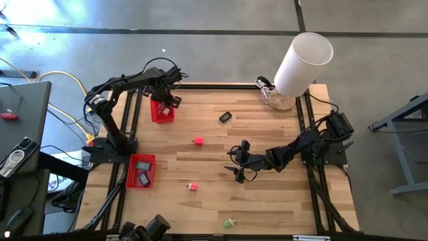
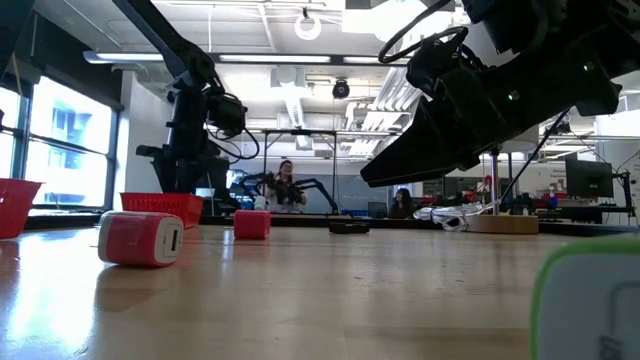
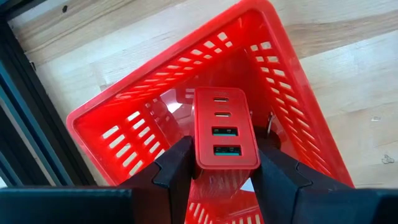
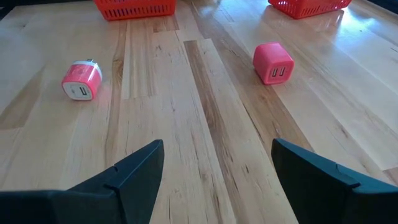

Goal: Pick & Place Office items
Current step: Put the red charger adapter into the top red bin, then put the top pink charger adapter into the top red bin

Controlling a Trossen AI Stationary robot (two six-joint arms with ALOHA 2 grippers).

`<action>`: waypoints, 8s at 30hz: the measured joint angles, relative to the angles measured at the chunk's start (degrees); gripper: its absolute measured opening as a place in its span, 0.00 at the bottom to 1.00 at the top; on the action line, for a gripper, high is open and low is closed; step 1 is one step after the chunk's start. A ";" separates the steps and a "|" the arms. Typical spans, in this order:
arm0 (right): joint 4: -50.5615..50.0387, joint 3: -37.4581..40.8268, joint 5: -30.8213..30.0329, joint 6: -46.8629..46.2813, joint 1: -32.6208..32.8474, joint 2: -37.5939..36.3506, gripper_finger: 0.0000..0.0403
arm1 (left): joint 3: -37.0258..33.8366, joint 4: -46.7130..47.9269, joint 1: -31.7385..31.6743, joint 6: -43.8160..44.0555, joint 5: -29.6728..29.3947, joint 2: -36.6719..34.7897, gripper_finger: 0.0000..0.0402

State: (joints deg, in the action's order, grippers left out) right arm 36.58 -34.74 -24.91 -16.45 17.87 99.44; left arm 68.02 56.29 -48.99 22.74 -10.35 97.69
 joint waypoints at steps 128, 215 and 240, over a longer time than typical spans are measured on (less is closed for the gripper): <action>0.07 0.00 -0.18 -7.98 0.21 0.00 0.71 | 1.21 6.64 62.79 1.07 0.00 -25.70 0.49; 11.36 0.02 -12.93 -15.32 12.15 5.07 0.71 | 1.16 -5.80 57.38 -23.85 -1.97 -13.87 0.49; 10.21 0.02 -12.87 -15.28 12.15 5.05 0.71 | 1.19 -13.77 42.45 -31.78 8.12 -2.41 0.49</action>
State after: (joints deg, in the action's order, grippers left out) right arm 46.79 -34.72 -37.78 -31.73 30.02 104.49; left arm 69.21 42.52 -6.54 -9.04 -2.22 95.28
